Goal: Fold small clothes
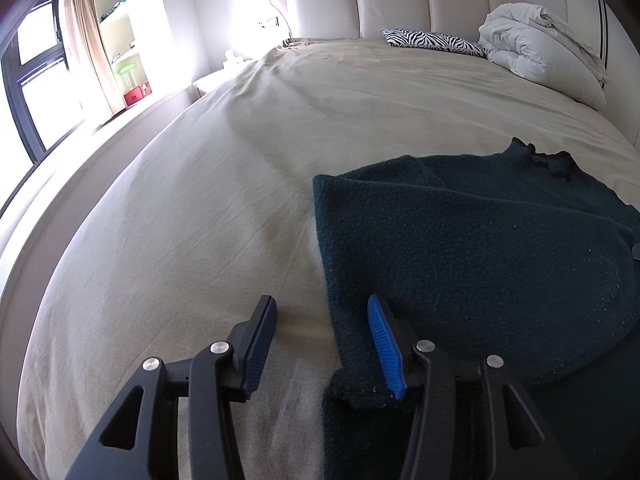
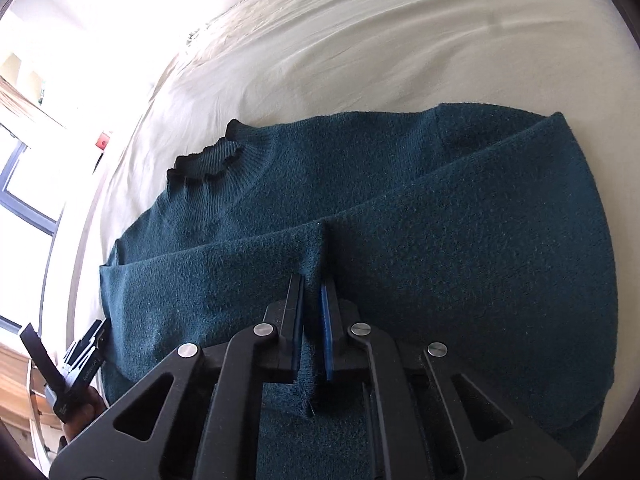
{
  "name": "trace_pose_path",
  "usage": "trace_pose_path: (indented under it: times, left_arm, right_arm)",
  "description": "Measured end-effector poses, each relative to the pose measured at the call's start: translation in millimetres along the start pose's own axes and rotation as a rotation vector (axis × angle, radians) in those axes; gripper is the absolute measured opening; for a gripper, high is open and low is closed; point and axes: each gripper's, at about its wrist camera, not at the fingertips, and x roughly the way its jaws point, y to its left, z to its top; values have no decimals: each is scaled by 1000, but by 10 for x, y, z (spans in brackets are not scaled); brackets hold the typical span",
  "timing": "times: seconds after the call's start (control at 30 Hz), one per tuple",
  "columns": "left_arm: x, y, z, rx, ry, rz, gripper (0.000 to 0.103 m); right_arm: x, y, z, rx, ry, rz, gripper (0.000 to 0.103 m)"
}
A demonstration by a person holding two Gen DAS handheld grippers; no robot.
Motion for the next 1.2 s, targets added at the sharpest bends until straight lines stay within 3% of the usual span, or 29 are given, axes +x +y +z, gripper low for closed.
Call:
trace_pose_path:
  times: [0.07, 0.13, 0.2, 0.3, 0.37, 0.4, 0.6, 0.8, 0.97, 1.2]
  left_arm:
    - [-60, 82, 11, -34, 12, -33, 55]
    - [-199, 209, -16, -82, 26, -72, 56]
    - [-396, 293, -110, -93, 23, -101, 56]
    - [-706, 463, -352, -121, 28, -165, 66]
    - [-913, 587, -557, -151, 38, -218, 67]
    - [-1009, 643, -668, -163, 45, -242, 67]
    - [-1511, 839, -1431, -223, 133, -369, 67]
    - [-1827, 889, -2066, -235, 224, -417, 66]
    - [-1925, 871, -2271, -223, 265, -462, 64]
    - [-1850, 822, -2354, -228, 324, -499, 47]
  right_arm:
    - [-42, -25, -8, 9, -5, 16, 10]
    - [-186, -33, -42, 24, -30, -24, 17]
    - [-423, -20, -129, 16, -86, -50, 22]
    - [-861, -9, -377, -16, -179, -52, 33]
    - [-1153, -20, -611, -24, -232, -32, 57]
    - [-1295, -21, -742, -30, -261, -26, 59]
    - [-1872, -98, -1474, -50, -270, 32, 60]
    - [-2188, -251, -2165, -57, -211, 54, 60]
    - [-2417, -517, -2603, -7, -185, 72, 60]
    - [-2661, -821, -2931, 37, -152, 63, 60]
